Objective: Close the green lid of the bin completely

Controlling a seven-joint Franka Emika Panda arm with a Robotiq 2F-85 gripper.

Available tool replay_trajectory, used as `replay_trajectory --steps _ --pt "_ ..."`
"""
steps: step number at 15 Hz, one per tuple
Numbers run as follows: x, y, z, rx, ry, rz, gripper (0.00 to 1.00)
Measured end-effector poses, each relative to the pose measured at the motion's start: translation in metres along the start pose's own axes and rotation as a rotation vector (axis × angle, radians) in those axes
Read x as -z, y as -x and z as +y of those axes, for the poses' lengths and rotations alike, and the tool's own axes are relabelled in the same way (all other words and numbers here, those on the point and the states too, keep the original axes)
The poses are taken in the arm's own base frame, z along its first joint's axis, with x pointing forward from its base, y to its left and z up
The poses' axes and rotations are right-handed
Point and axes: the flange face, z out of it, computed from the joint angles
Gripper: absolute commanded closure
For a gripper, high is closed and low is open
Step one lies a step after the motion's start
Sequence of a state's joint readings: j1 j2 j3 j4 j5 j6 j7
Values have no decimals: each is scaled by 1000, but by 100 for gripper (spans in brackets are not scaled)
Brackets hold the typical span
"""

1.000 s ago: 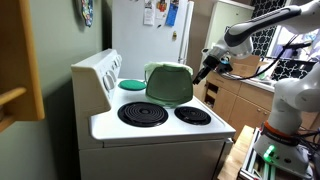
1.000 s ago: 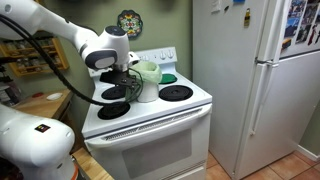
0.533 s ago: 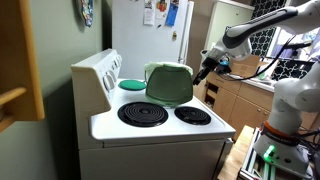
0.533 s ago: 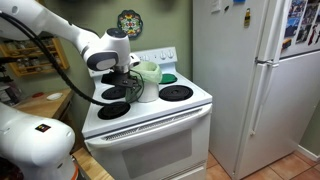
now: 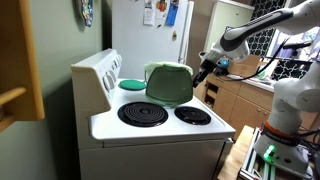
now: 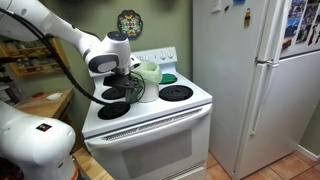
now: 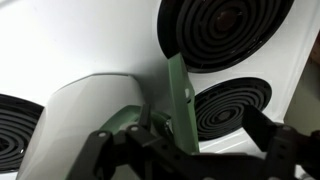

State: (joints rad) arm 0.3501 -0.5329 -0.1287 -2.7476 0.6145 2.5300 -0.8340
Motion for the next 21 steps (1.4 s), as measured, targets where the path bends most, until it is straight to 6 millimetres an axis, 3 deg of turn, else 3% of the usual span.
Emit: replay_trajectory --steps 3,7,10,21 --pt "-2 0 -1 12 -8 3 63" --pt "-3 0 -1 21 -11 4 77" --pt "-4 0 0 21 -11 1 100" --pt "-1 4 -7 -148 -114 -8 96"
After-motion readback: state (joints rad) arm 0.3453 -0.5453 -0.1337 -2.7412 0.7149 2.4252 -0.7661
